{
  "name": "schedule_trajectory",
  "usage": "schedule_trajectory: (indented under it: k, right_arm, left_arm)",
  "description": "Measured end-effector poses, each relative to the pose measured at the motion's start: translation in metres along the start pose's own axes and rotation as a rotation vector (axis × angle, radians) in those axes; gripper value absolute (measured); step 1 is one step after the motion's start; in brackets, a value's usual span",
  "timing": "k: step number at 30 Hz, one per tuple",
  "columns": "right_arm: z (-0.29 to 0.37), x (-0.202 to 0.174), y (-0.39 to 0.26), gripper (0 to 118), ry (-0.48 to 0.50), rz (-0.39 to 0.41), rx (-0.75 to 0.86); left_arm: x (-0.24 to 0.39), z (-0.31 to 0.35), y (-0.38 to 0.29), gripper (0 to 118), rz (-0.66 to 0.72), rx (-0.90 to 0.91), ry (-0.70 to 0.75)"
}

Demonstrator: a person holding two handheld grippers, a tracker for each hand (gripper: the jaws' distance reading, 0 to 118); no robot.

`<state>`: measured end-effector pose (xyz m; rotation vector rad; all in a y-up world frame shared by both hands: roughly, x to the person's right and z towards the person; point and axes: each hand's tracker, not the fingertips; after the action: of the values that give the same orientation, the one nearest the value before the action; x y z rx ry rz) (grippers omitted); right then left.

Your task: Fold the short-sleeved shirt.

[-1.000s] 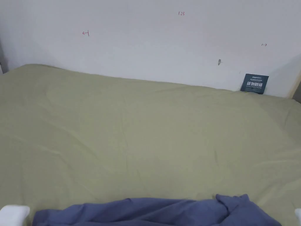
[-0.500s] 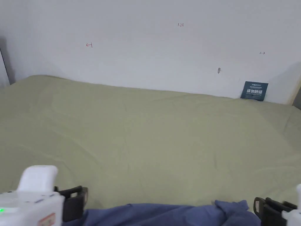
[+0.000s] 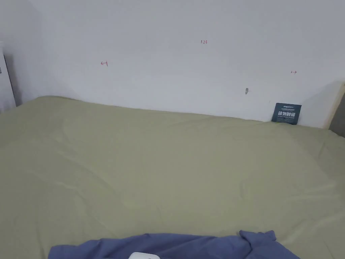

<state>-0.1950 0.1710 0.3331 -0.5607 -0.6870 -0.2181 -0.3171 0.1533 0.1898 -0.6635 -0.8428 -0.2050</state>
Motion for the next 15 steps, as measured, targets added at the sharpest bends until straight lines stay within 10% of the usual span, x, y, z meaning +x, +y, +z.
schedule_trajectory:
  k: [10,11,13,15]
  right_arm:
    - [0.009,0.004,0.029,1,0.063,0.001,0.022]
    - [0.008,0.008,0.03,2,0.068,-0.011,0.023]
    - [0.007,0.016,0.036,2,0.092,-0.036,0.022]
    - [0.009,0.02,0.043,2,0.106,-0.057,0.022]
  left_arm:
    - [-0.084,-0.016,0.029,7,0.144,-0.084,-0.084]
    - [-0.104,-0.023,0.031,22,0.195,-0.121,-0.096]
    - [-0.148,-0.036,0.028,103,0.3,-0.206,-0.103]
    - [-0.187,-0.042,0.022,118,0.423,-0.192,-0.16]
